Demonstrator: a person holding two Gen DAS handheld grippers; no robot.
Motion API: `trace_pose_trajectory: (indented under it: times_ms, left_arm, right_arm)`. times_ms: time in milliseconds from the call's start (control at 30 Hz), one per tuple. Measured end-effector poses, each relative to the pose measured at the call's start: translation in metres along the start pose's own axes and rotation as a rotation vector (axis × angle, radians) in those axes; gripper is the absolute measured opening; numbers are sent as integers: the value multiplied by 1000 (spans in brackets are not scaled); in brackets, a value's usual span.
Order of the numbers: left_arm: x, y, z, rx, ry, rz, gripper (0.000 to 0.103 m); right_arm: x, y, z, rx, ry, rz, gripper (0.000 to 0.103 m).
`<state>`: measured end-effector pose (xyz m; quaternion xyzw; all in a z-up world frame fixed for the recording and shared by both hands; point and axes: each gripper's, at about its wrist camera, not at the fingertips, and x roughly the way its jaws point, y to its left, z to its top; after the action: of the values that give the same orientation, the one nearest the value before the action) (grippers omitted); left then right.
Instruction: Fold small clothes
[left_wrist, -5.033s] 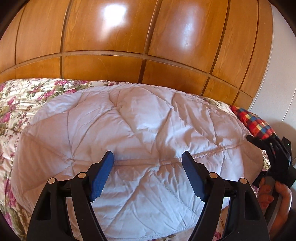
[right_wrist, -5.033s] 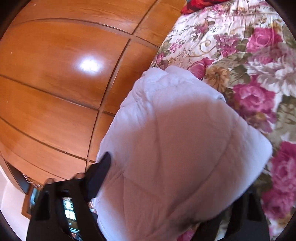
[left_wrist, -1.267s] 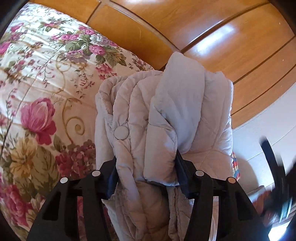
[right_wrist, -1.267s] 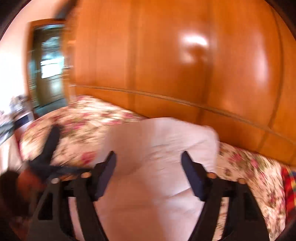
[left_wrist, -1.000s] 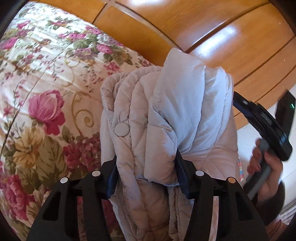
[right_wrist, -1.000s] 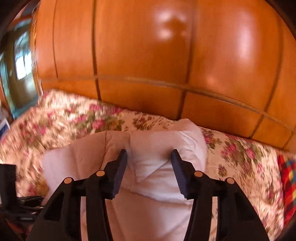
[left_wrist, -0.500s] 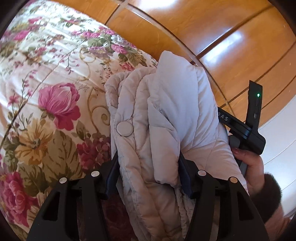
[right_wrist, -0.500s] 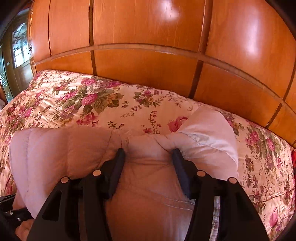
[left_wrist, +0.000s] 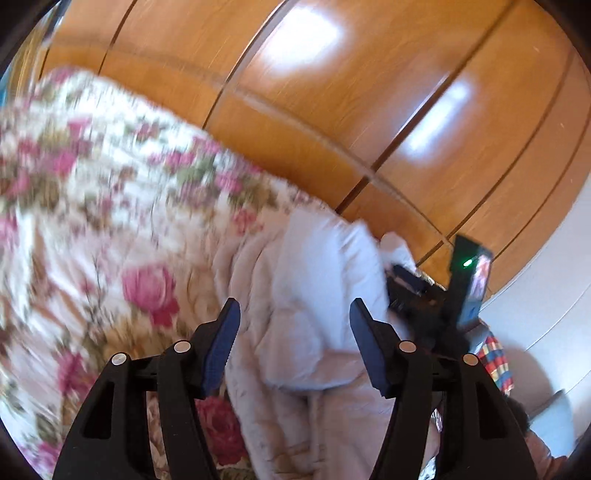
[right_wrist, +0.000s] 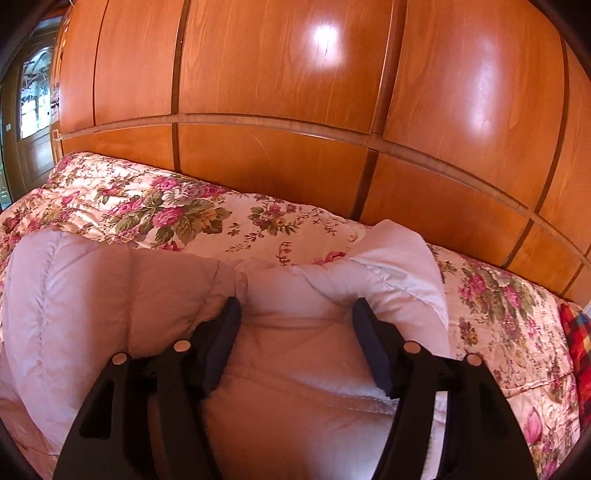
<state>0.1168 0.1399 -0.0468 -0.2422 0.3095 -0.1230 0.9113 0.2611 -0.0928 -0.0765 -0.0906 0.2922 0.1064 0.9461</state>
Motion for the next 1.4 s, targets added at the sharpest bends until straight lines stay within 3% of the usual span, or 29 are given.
trace_pose_trajectory:
  times_ms: [100,300,367,467,567,667,833,1400]
  left_arm:
    - [-3,-23,11,55,-19,5,65]
    - [13,-65,31,128,0,3,65]
    - [27,-78,37,153,-2,6,76]
    - [53,-90,42,196,19,42,79]
    - [82,-78,41,207,45,165,79]
    - [97,-55,37,168,69,186,79]
    - [108,-39,30,175,61,183,79]
    - [143,-8,29,114,123,131,82]
  right_arm:
    - [-8,-1,1,2,-3,-31,76]
    - [-35,-11,-2,46,-28,-20,82]
    - [-43,-11,-4,53,-33,-20,84]
    - [-54,-15,-8,75,-28,-12,87]
    - [-60,-21,-12,113,-21,21,88]
    - [-62,-26,-15,150,-21,52,89]
    - [-53,-26,-16,177,5,72,90]
    - [-28,-6,-16,112,11,-13,97]
